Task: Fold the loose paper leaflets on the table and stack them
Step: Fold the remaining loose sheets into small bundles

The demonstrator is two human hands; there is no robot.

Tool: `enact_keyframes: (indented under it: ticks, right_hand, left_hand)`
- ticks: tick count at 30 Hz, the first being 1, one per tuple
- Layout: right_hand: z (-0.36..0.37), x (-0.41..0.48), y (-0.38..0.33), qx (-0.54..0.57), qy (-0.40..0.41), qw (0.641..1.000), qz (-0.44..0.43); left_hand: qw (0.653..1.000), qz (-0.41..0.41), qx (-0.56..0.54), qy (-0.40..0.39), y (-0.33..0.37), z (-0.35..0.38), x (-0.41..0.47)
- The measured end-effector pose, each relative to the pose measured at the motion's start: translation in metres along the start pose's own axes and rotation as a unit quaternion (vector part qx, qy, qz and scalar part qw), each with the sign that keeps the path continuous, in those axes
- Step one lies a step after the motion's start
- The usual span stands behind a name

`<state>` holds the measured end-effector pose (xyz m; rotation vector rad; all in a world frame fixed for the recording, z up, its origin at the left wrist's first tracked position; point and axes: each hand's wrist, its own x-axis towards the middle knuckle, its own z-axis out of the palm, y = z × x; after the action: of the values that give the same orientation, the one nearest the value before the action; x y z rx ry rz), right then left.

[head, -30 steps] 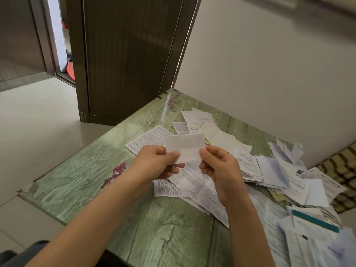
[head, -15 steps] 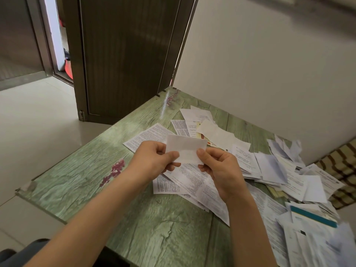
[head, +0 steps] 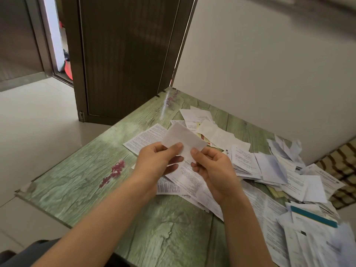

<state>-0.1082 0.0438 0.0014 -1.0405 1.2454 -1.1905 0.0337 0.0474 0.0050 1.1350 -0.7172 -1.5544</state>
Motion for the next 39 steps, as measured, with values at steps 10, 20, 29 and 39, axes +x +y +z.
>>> enact_keyframes:
  ticks: [10, 20, 29, 39]
  right_hand:
    - [-0.005, -0.002, -0.002, -0.078, -0.049, 0.996, 0.020]
    - [-0.010, -0.001, -0.005, -0.066, -0.011, 0.998, 0.009]
    - [-0.004, 0.000, -0.003, -0.031, -0.034, 0.999, 0.027]
    - [0.001, -0.009, -0.007, -0.196, -0.096, 0.976, -0.016]
  left_hand:
    - [0.960, 0.086, 0.266, -0.009, -0.004, -0.002, 0.007]
    - [0.958, 0.055, 0.279, -0.034, 0.005, -0.004, 0.011]
    - [0.955, 0.038, 0.293, -0.032, 0.006, -0.011, 0.012]
    - [0.880, 0.126, 0.441, -0.124, 0.019, -0.022, 0.005]
